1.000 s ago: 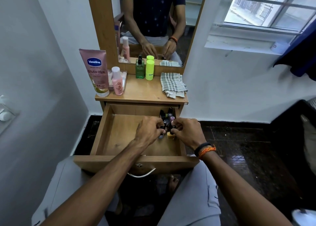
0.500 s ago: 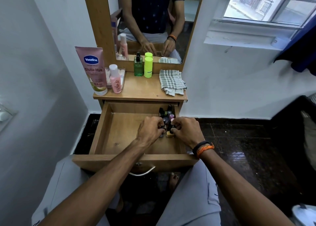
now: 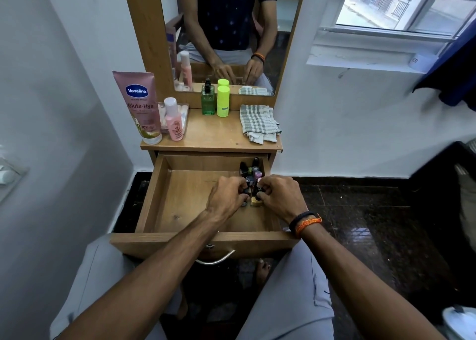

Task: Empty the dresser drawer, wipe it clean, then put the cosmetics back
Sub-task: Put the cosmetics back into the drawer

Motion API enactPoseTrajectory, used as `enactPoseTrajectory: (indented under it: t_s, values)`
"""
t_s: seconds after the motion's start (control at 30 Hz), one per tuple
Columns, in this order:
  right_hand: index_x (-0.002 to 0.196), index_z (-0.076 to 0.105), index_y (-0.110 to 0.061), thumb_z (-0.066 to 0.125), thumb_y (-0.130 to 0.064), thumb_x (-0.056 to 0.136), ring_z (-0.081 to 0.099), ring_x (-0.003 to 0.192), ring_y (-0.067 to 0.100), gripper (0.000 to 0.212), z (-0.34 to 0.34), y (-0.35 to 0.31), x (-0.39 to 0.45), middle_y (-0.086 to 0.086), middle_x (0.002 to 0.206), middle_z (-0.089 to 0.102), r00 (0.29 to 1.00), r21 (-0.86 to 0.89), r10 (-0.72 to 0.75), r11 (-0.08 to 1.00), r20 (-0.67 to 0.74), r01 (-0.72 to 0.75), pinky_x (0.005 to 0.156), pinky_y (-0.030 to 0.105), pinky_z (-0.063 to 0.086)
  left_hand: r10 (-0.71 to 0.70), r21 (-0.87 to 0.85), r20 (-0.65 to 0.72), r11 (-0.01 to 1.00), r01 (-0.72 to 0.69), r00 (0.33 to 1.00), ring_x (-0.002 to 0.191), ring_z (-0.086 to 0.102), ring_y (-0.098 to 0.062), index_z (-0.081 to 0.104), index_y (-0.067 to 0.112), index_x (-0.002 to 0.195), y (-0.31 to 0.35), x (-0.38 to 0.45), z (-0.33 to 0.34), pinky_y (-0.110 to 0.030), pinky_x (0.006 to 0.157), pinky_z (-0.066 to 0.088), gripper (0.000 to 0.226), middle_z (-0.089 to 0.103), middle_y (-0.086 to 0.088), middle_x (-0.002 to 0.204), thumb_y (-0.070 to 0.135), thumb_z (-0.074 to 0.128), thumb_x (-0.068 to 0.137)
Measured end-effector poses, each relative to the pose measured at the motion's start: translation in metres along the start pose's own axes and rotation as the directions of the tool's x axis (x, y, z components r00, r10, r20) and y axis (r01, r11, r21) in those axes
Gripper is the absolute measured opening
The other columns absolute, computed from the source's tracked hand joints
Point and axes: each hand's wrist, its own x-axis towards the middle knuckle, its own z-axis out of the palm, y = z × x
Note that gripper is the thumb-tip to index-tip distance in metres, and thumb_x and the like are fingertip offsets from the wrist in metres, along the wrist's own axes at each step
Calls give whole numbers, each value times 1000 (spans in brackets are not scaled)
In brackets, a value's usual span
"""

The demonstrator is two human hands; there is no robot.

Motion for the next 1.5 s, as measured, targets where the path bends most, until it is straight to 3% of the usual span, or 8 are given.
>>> enactPoseTrajectory:
  t_s: [0.33, 0.47, 0.73, 0.9, 1.03, 1.23, 1.37, 1.5]
  values:
    - [101, 73, -12, 74, -19, 85, 63, 81, 15, 17, -1, 0, -1, 2, 92, 71, 1000, -2, 9, 1000, 14, -9, 76, 33, 58, -34, -12, 8, 999, 34, 999, 86, 67, -12, 71, 14, 100, 0, -3, -4, -28, 76, 59, 25, 72, 1, 92, 20, 83, 79]
    - [103, 73, -14, 77, -22, 81, 58, 77, 10, 24, -3, 0, -2, 0, 92, 70, 1000, 19, 21, 1000, 3, -21, 73, 25, 55, -20, 40, -9, 999, 21, 1000, 82, 67, -13, 71, 14, 101, 1, -6, -11, -29, 72, 59, 21, 70, 2, 89, 16, 79, 81]
    - [109, 72, -14, 77, -31, 84, 63, 82, 13, 30, -26, -5, 34, 0, 98, 69, 991, 155, 83, 986, -105, -66, 75, 27, 56, -32, 32, -199, 999, 39, 979, 70, 65, -14, 72, 13, 90, 9, 0, -34, -36, 65, 59, 12, 70, 1, 78, 18, 62, 85]
    - [111, 72, -15, 75, -26, 86, 66, 87, 15, 28, -36, -20, 77, 3, 105, 72, 982, 188, 109, 979, -155, -79, 81, 33, 58, 16, 16, -345, 1000, -11, 938, 81, 68, -17, 69, 6, 105, 14, 34, -62, -35, 73, 61, 18, 72, -6, 94, 14, 63, 91]
    - [124, 66, -15, 76, -31, 85, 65, 90, 14, 43, -41, -31, 115, 6, 115, 68, 989, 214, 74, 976, -129, -46, 82, 32, 58, 39, 21, -438, 999, -33, 898, 97, 62, -20, 64, 6, 119, 18, 66, -85, -33, 83, 58, 30, 65, -8, 113, 10, 61, 90]
    - [136, 56, -18, 73, -28, 85, 61, 105, 23, 55, -39, -44, 172, 9, 122, 64, 991, 178, 52, 984, -123, -29, 93, 41, 54, -67, -32, -543, 998, 59, 837, 107, 57, -24, 61, 7, 121, 15, 108, -115, -34, 88, 52, 35, 60, -10, 119, 2, 56, 87]
    - [141, 51, -21, 73, -29, 83, 60, 111, 28, 62, -30, -49, 204, 11, 130, 59, 994, 153, 56, 987, -93, -42, 95, 45, 52, -85, -79, -572, 996, 48, 816, 107, 57, -26, 61, 5, 119, 14, 125, -121, -31, 87, 49, 38, 59, -13, 117, -5, 53, 84]
    - [150, 39, -26, 73, -33, 84, 59, 109, 31, 75, -17, -48, 227, 15, 131, 52, 999, 71, 15, 997, -35, -12, 95, 44, 51, -88, -103, -526, 994, 39, 846, 117, 53, -29, 55, 7, 133, 12, 141, -121, -35, 94, 46, 48, 53, -17, 127, 3, 59, 86]
